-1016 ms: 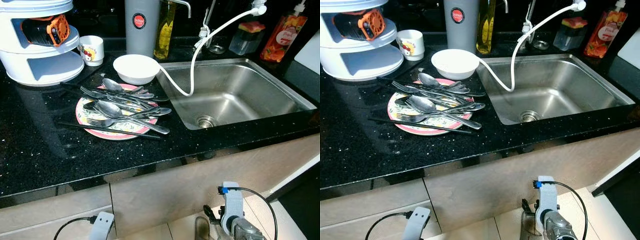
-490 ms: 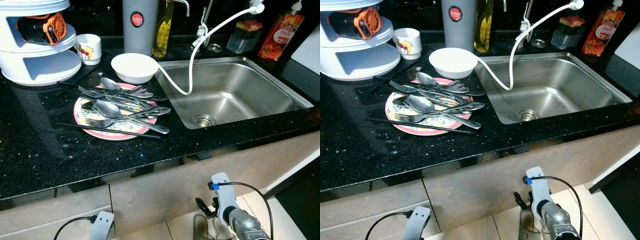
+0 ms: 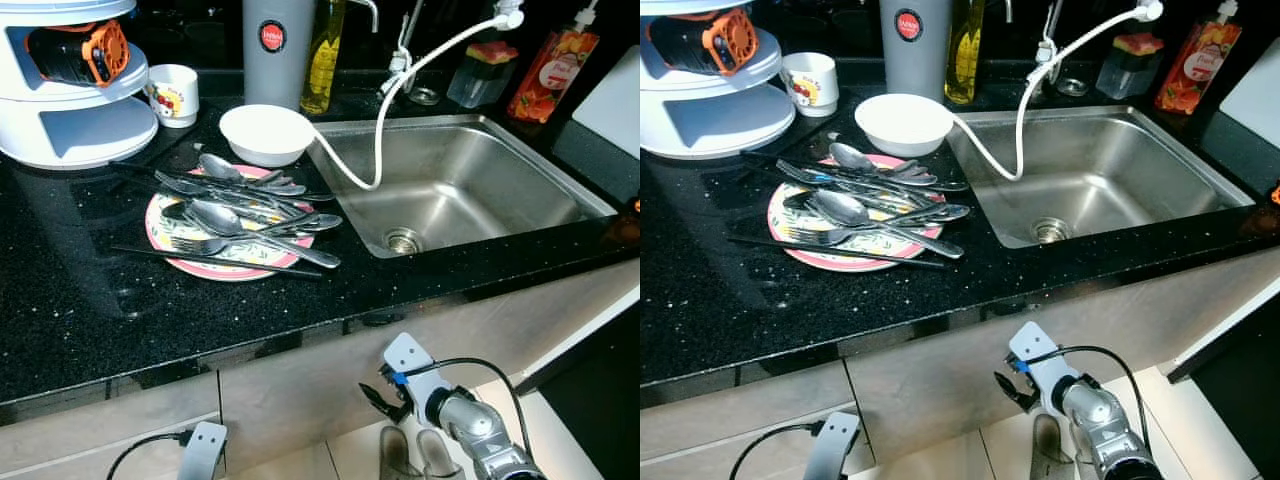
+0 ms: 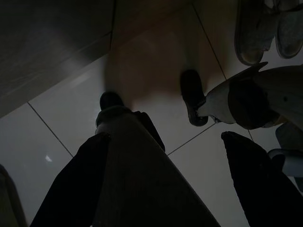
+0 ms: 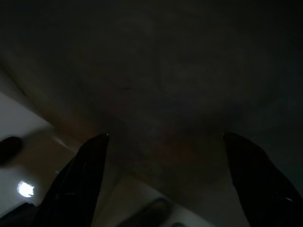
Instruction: Kitchen organization
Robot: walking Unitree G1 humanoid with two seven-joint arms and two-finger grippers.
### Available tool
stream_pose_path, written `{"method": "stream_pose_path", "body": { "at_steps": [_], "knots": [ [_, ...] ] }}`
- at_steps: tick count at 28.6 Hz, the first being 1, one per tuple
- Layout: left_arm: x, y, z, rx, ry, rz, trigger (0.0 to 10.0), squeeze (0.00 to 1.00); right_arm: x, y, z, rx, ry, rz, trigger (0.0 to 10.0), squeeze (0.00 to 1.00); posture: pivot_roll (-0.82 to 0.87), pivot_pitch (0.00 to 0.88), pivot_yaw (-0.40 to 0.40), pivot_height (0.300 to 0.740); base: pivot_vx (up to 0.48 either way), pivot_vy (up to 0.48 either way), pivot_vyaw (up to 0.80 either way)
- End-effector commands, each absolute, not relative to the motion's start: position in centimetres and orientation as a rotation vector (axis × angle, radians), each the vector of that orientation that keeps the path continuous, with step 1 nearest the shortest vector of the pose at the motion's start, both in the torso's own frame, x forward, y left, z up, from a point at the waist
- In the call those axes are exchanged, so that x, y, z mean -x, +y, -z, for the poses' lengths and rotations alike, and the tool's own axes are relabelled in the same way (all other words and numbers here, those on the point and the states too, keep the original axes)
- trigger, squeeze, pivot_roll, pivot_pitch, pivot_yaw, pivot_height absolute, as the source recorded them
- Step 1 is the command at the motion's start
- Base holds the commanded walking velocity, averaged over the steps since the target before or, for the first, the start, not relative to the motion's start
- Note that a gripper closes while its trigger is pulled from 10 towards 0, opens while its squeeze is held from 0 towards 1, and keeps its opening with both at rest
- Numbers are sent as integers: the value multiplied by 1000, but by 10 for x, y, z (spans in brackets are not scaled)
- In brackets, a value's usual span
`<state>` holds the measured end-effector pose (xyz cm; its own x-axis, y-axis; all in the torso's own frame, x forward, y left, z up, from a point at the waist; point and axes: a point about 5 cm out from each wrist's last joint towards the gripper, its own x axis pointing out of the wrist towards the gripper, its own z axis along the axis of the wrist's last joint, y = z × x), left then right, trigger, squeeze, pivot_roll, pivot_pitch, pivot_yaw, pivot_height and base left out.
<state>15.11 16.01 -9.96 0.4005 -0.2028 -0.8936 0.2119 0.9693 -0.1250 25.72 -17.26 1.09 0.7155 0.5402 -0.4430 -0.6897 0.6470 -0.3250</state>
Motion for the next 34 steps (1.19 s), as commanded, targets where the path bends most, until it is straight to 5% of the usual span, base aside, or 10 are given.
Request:
{"method": "stream_pose_path", "body": {
  "at_steps": [1,16,22,34],
  "knots": [
    [-133,153,107,16,1197,272,10000,0,-253,-173,-13,582,299,-751,10000,0,-64,35,-121,740,0,0,0],
    [-125,155,109,4,1217,282,10000,0,-249,-159,-17,695,246,-814,10000,0,-65,45,-114,740,0,0,0],
    [-125,157,109,-8,1217,289,10000,0,-247,-156,-18,529,277,-871,10000,0,-61,55,-97,740,0,0,0],
    [-123,162,109,-14,1225,285,10000,0,-250,-151,-24,560,230,-908,10000,0,-57,60,-98,740,0,0,0]
  ]
}}
